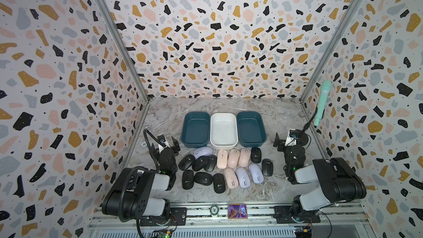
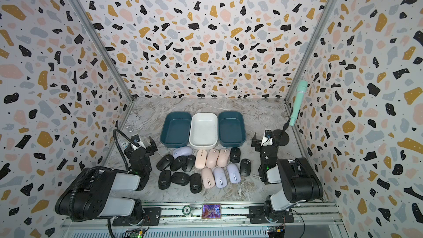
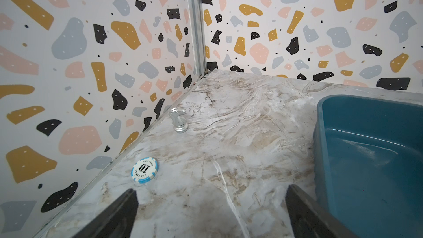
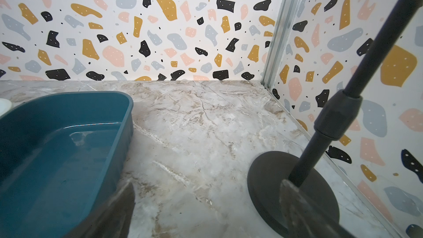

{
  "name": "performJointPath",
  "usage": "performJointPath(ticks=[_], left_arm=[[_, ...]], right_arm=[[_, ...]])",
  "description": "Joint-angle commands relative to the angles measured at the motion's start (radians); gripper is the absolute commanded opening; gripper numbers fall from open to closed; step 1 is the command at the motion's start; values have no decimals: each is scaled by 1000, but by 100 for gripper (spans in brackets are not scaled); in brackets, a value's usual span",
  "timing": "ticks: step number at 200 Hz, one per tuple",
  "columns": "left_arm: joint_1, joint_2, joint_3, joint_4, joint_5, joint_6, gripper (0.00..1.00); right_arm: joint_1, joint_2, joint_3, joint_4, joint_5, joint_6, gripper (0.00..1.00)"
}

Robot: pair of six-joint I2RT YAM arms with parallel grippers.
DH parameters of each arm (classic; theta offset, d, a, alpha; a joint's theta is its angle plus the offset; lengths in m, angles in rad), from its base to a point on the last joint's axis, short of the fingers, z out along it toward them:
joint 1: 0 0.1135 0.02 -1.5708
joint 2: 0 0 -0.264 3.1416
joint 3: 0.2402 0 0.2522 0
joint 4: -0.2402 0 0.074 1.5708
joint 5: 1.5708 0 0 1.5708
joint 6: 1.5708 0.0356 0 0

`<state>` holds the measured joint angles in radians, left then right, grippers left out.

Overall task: Place the mice by color into the storage box
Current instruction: Pick up the mouse from the center of the board.

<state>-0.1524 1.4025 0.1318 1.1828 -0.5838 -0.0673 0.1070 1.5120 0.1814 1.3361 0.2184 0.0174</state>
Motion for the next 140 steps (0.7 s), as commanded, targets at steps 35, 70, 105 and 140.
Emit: performJointPath(ticks=[35, 70, 105, 140], left_arm=[[0, -9, 17, 43, -6, 0, 100], [0, -10, 17, 41, -7, -1, 99], [-1, -9, 16, 41, -6, -1, 99], [0, -11, 14, 44, -5, -1, 100]], right_arm=[[5, -9, 2, -1, 10, 3, 99], [5, -7, 2, -1, 9, 3, 99], [5, -6, 4, -1, 7, 3, 99], [5, -9, 2, -1, 8, 3, 100]])
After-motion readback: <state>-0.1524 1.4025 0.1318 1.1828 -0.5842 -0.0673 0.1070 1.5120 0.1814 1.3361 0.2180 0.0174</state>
